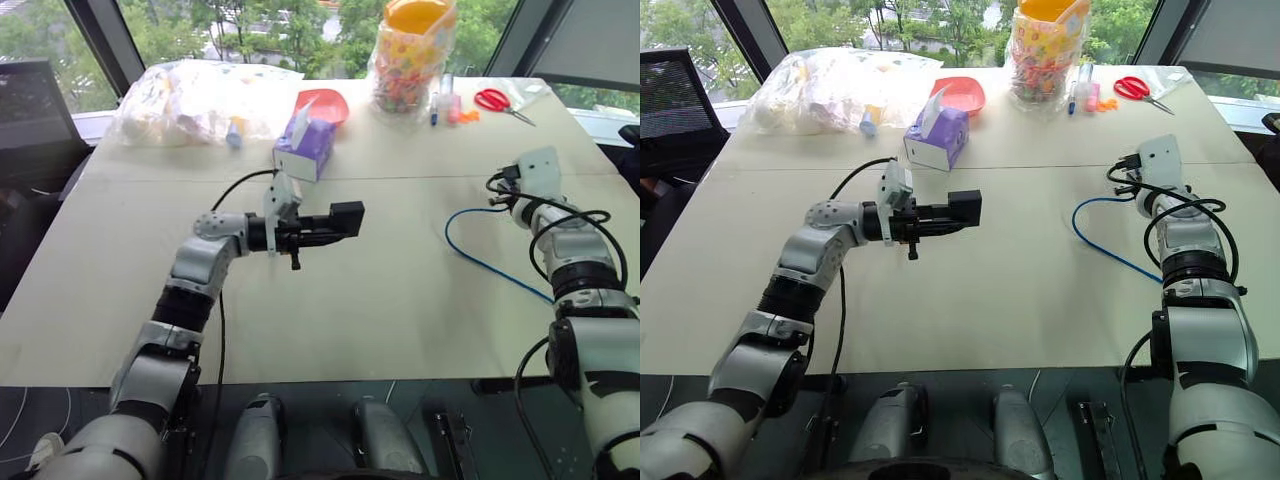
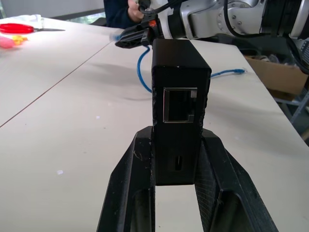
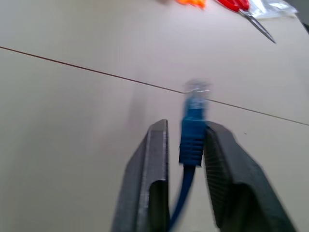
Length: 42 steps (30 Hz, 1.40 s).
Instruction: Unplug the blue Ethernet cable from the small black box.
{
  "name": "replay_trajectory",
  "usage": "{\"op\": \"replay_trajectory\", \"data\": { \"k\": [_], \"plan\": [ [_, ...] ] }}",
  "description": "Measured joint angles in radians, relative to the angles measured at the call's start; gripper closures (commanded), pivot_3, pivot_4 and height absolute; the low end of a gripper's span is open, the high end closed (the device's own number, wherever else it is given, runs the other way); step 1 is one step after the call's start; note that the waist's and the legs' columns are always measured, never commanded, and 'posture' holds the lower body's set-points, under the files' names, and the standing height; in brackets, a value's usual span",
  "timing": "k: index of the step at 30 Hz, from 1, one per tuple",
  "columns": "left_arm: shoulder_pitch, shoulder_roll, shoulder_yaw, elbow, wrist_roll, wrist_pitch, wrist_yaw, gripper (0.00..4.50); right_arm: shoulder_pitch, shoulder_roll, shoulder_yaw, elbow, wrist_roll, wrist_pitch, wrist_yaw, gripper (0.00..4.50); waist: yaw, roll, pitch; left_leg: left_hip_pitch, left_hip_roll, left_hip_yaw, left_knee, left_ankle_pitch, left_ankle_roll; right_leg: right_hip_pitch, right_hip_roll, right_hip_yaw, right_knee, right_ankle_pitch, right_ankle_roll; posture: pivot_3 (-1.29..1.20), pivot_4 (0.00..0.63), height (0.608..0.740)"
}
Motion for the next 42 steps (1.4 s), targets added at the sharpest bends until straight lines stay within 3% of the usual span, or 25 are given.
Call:
{"op": "replay_trajectory", "data": {
  "k": [3, 5, 11, 19, 26, 28, 35, 42],
  "plan": [
    [0.003, -0.010, 0.000, 0.022, 0.017, -0.027, 0.020, 4.00, -0.009, 0.012, -0.011, 0.024, -0.003, -0.019, -0.001, 0.68, -0.001, 0.000, 0.000, 0.000, 0.000, 0.000, 0.000, 0.000, 0.000, 0.000, 0.000, 0.000, 0.000, 0.000, 0.000, 0.00, 0.150, 0.735],
    [0.005, -0.023, 0.001, 0.038, 0.034, -0.058, 0.038, 4.00, -0.010, 0.023, -0.027, 0.021, 0.000, -0.031, 0.003, 0.08, 0.000, 0.000, 0.000, 0.000, 0.000, 0.000, 0.001, 0.000, 0.000, 0.001, 0.000, 0.000, 0.000, 0.000, 0.001, 0.00, 0.150, 0.735],
    [0.012, -0.075, 0.005, 0.167, 0.094, -0.156, 0.155, 4.00, 0.018, 0.033, -0.122, -0.172, 0.075, -0.022, 0.000, 0.08, 0.005, 0.000, 0.000, 0.000, 0.000, 0.000, 0.001, 0.000, 0.000, 0.001, 0.000, 0.000, 0.000, 0.000, 0.001, 0.00, 0.150, 0.735],
    [-0.017, -0.158, 0.028, 0.464, 0.189, -0.452, 0.357, 4.00, 0.372, 0.178, -0.203, -0.881, 0.245, 0.285, -0.046, 0.08, 0.009, 0.000, 0.000, 0.000, 0.000, -0.001, 0.001, 0.000, 0.000, 0.002, 0.000, -0.001, -0.001, 0.001, 0.002, 0.00, 0.150, 0.735],
    [-0.040, -0.186, 0.041, 0.590, 0.247, -0.605, 0.436, 4.00, 0.498, 0.268, -0.200, -1.172, 0.307, 0.455, -0.099, 0.08, 0.009, 0.000, -0.001, 0.001, 0.000, -0.001, 0.001, 0.000, 0.000, 0.003, 0.000, -0.001, -0.001, 0.002, 0.002, 0.00, 0.150, 0.735],
    [-0.044, -0.189, 0.042, 0.605, 0.253, -0.622, 0.437, 2.97, 0.528, 0.278, -0.188, -1.204, 0.320, 0.503, -0.097, 0.00, 0.009, 0.000, -0.001, 0.001, 0.000, -0.001, 0.001, 0.000, 0.000, 0.004, 0.000, -0.001, -0.001, 0.002, 0.003, 0.00, 0.150, 0.735],
    [-0.037, -0.175, 0.049, 0.595, 0.250, -0.620, 0.410, 0.03, 0.625, 0.268, -0.154, -1.347, 0.429, 0.675, 0.000, 0.00, 0.005, 0.001, -0.001, 0.001, 0.000, -0.002, 0.001, 0.000, 0.001, 0.004, 0.001, -0.001, -0.001, 0.002, 0.002, 0.00, 0.150, 0.735],
    [0.036, -0.095, 0.061, 0.438, 0.214, -0.494, 0.331, 0.03, 0.712, 0.206, -0.164, -1.474, 0.546, 0.782, 0.095, 0.00, 0.002, 0.001, -0.001, 0.001, 0.000, -0.002, 0.000, 0.000, 0.001, 0.003, 0.001, -0.001, -0.001, 0.002, 0.002, 0.00, 0.150, 0.735]
  ]
}}
